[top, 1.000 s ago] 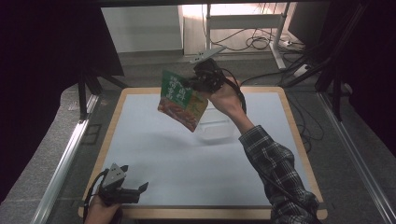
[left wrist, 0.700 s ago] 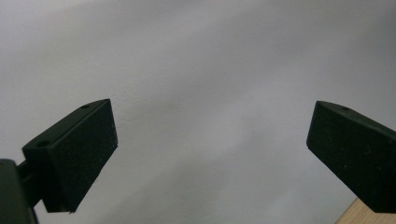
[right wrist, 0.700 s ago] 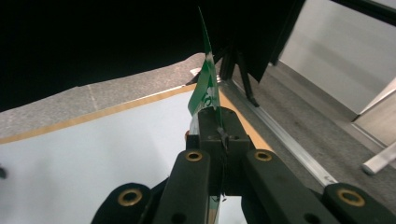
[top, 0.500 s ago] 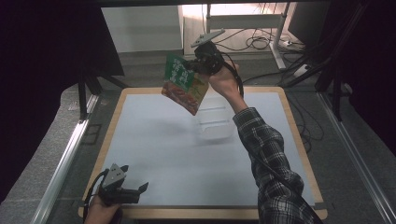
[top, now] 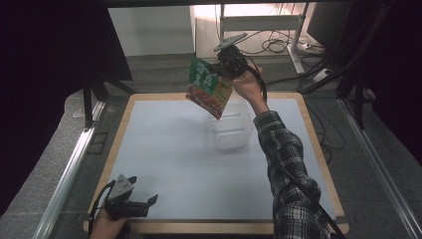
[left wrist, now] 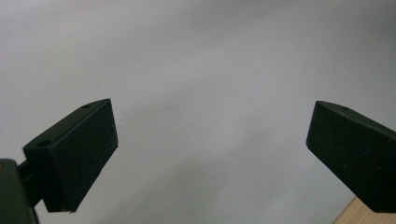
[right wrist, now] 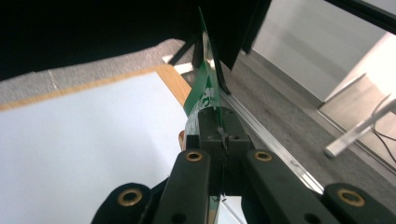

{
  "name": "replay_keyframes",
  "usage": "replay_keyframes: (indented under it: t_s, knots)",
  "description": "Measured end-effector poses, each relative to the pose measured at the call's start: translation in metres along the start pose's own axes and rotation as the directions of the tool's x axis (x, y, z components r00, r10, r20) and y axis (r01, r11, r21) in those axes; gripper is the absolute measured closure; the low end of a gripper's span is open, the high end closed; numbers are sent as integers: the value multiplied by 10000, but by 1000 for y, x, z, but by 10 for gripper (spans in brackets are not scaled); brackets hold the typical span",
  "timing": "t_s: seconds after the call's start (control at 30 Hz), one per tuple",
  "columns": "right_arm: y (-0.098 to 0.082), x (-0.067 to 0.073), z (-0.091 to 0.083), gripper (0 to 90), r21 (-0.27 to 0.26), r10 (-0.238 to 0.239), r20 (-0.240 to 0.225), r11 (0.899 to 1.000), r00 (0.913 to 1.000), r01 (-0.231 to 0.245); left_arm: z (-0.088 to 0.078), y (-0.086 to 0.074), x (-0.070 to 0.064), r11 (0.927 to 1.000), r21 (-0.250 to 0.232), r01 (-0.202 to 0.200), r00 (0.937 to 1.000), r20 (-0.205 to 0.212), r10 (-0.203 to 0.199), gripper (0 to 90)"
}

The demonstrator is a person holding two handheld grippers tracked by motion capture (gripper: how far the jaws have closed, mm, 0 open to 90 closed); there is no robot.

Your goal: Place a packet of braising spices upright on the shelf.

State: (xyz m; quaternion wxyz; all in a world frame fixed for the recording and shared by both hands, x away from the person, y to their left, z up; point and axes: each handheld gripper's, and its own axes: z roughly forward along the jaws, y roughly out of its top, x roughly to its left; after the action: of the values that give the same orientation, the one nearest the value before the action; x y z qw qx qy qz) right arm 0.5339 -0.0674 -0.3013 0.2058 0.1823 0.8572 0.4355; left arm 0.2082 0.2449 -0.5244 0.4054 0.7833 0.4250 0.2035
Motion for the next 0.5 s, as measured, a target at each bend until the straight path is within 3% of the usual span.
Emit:
replay_keyframes:
  t_s: [0.13,0.4,0.5]
  knots:
    - [-10,-7,-6,890,249,-50,22,9997,10000,49,0,0,0,10000,9,-12,10000,-3,12,20]
    - [-34,-22,-28,890,1001,693,30,9926,9976,-692,0,0,-1,10000,15,-14,10000,-12,15,21]
    - [-40,-25,-32,890,1214,706,10,9901,9975,-702,0,0,0,10000,23,-14,10000,-9,14,21]
